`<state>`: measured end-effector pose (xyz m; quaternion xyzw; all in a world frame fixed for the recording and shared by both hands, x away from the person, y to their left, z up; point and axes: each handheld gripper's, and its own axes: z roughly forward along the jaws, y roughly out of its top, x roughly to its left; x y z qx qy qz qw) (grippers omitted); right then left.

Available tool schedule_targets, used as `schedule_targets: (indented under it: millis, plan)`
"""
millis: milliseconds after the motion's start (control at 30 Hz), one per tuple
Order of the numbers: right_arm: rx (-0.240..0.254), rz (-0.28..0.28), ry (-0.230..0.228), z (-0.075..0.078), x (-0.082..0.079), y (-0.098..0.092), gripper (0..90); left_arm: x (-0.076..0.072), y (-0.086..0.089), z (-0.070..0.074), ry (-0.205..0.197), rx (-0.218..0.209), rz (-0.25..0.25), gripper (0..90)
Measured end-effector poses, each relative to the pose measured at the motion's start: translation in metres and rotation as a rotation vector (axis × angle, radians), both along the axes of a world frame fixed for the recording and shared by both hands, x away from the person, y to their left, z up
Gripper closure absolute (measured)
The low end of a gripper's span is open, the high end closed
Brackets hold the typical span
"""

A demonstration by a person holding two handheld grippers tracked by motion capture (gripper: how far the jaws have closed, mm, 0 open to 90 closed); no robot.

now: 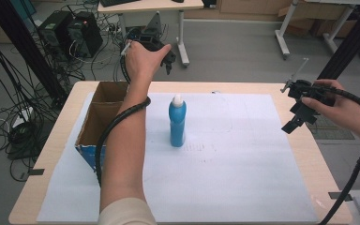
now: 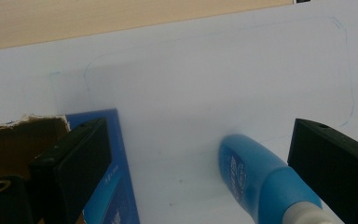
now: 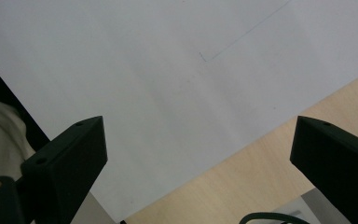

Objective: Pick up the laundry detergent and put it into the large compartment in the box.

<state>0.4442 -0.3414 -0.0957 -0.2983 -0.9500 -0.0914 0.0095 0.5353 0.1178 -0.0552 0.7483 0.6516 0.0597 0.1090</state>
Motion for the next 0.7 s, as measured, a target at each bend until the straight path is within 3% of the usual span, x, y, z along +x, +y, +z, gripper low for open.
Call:
schedule_targets:
  millis: [333, 700]
  plan:
    - [0.001, 0.001, 0.002, -0.001, 0.001, 0.003, 3.6, -0.001, 0.006, 0.002, 0.001, -0.015, 0.005, 6.5]
    - [0.007, 0.009, -0.015, 0.004, -0.005, 0.005, 3.6, -0.021, 0.0, 0.014, -0.006, -0.044, -0.014, 6.4]
